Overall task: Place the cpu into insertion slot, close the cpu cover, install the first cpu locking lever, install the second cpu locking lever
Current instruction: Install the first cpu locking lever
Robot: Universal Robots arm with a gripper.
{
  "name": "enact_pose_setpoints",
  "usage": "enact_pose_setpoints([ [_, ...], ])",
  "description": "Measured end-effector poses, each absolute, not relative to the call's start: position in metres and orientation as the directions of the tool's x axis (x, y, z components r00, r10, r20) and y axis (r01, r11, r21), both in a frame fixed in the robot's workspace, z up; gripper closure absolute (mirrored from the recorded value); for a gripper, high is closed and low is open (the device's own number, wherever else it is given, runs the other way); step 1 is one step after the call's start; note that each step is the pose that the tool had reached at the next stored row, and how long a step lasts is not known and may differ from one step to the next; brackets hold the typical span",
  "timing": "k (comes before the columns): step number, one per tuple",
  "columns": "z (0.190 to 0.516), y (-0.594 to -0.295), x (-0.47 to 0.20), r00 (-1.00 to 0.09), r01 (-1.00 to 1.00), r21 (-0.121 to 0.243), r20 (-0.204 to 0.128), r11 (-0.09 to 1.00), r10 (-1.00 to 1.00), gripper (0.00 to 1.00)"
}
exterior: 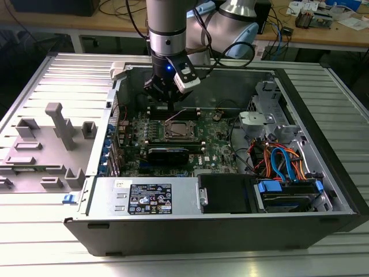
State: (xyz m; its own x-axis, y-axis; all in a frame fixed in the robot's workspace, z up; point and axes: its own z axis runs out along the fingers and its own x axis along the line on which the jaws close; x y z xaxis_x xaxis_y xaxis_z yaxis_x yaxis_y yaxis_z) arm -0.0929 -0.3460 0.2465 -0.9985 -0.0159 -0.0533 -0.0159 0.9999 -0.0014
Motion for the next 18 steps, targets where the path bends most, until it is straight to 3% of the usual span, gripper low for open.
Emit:
enact_pose_setpoints([
  [18,0.234,-0.345,-0.088,-0.999,0.020,-0.001,-0.051,1.000,0.020,0.89],
])
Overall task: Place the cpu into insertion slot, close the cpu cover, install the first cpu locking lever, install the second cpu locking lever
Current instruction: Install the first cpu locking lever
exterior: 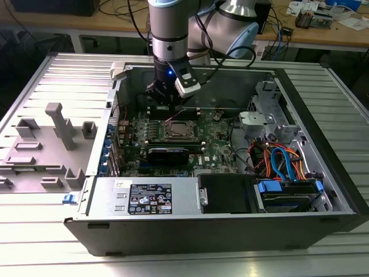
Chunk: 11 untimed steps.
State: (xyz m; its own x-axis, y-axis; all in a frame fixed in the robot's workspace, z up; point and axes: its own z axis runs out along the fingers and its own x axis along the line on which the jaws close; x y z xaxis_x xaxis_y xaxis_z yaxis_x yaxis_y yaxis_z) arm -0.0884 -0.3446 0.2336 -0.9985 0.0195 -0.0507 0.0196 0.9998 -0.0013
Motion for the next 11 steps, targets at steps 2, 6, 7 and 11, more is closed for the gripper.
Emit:
enact_pose_setpoints([
  [2,0.2328,-0.3420,-0.0880,-0.999,0.020,-0.002,-0.050,1.000,0.020,0.89],
  [6,0.2311,-0.3401,-0.0865,-0.999,0.020,-0.002,-0.050,1.000,0.019,0.89],
  [7,0.2304,-0.3401,-0.0859,-0.999,0.020,-0.002,-0.050,1.000,0.019,0.89],
  [11,0.2288,-0.3397,-0.0833,-0.999,0.020,-0.002,-0.050,1.000,0.019,0.89],
])
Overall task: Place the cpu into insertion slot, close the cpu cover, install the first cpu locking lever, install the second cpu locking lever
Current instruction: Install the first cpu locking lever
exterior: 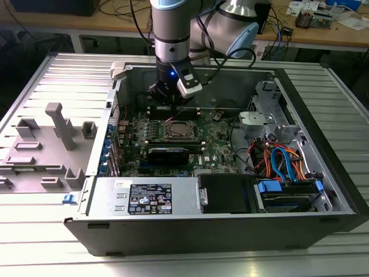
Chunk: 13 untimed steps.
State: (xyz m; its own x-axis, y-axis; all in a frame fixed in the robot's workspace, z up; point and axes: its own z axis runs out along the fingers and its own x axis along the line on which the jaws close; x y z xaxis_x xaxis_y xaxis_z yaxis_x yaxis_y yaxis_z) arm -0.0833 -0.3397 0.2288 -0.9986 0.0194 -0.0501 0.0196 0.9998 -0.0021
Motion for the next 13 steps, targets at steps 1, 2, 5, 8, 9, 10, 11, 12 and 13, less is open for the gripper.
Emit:
enact_pose_setpoints([
  [1,0.228,-0.340,-0.082,-0.999,0.020,-0.002,-0.050,1.000,0.020,0.89],
  [2,0.228,-0.340,-0.081,-0.999,0.020,-0.002,-0.049,1.000,0.020,0.89],
  [5,0.228,-0.340,-0.078,-0.999,0.020,-0.003,-0.049,1.000,0.019,0.89],
  [8,0.228,-0.339,-0.074,-0.999,0.020,-0.004,-0.049,1.000,0.019,0.89],
  [9,0.228,-0.338,-0.073,-0.999,0.020,-0.004,-0.049,1.000,0.019,0.89],
  [10,0.228,-0.338,-0.073,-0.999,0.020,-0.005,-0.049,1.000,0.019,0.89],
  [11,0.227,-0.337,-0.072,-0.999,0.020,-0.005,-0.049,1.000,0.019,0.89],
  [12,0.227,-0.337,-0.072,-0.999,0.020,-0.005,-0.049,1.000,0.019,0.89],
  [13,0.227,-0.337,-0.071,-0.999,0.020,-0.005,-0.049,1.000,0.019,0.89],
])
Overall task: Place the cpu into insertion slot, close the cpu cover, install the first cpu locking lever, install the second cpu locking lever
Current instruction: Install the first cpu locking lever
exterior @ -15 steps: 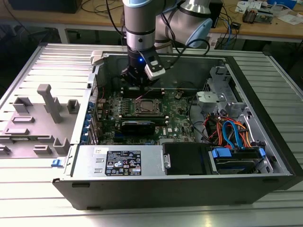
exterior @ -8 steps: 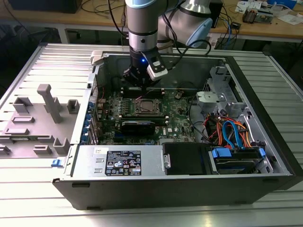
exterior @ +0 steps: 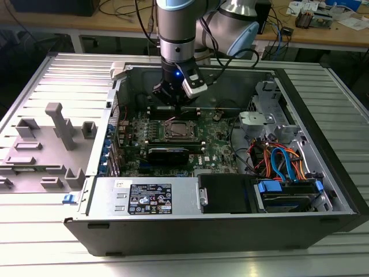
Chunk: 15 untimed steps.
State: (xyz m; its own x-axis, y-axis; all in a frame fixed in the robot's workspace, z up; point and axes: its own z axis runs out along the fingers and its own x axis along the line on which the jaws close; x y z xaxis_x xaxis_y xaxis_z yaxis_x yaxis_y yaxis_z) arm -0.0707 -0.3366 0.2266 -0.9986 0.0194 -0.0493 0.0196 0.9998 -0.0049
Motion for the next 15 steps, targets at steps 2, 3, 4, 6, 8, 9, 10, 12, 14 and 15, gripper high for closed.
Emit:
enact_pose_setpoints([
  [2,0.226,-0.336,-0.068,-0.999,0.020,-0.005,-0.049,1.000,0.019,0.89],
  [3,0.225,-0.336,-0.067,-0.999,0.020,-0.005,-0.049,1.000,0.019,0.89],
  [4,0.225,-0.335,-0.065,-0.999,0.020,-0.005,-0.049,1.000,0.019,0.89],
  [6,0.223,-0.335,-0.063,-0.999,0.020,-0.005,-0.049,1.000,0.019,0.89],
  [8,0.222,-0.335,-0.062,-0.999,0.020,-0.005,-0.049,1.000,0.019,0.89],
  [9,0.221,-0.335,-0.061,-0.999,0.020,-0.005,-0.049,1.000,0.019,0.89],
  [10,0.221,-0.335,-0.061,-0.999,0.020,-0.005,-0.049,1.000,0.019,0.89],
  [12,0.220,-0.335,-0.059,-0.999,0.020,-0.005,-0.049,1.000,0.019,0.89],
  [14,0.219,-0.335,-0.057,-0.999,0.020,-0.005,-0.049,1.000,0.019,0.89],
  [15,0.218,-0.335,-0.056,-0.999,0.020,-0.005,-0.049,1.000,0.019,0.89],
])
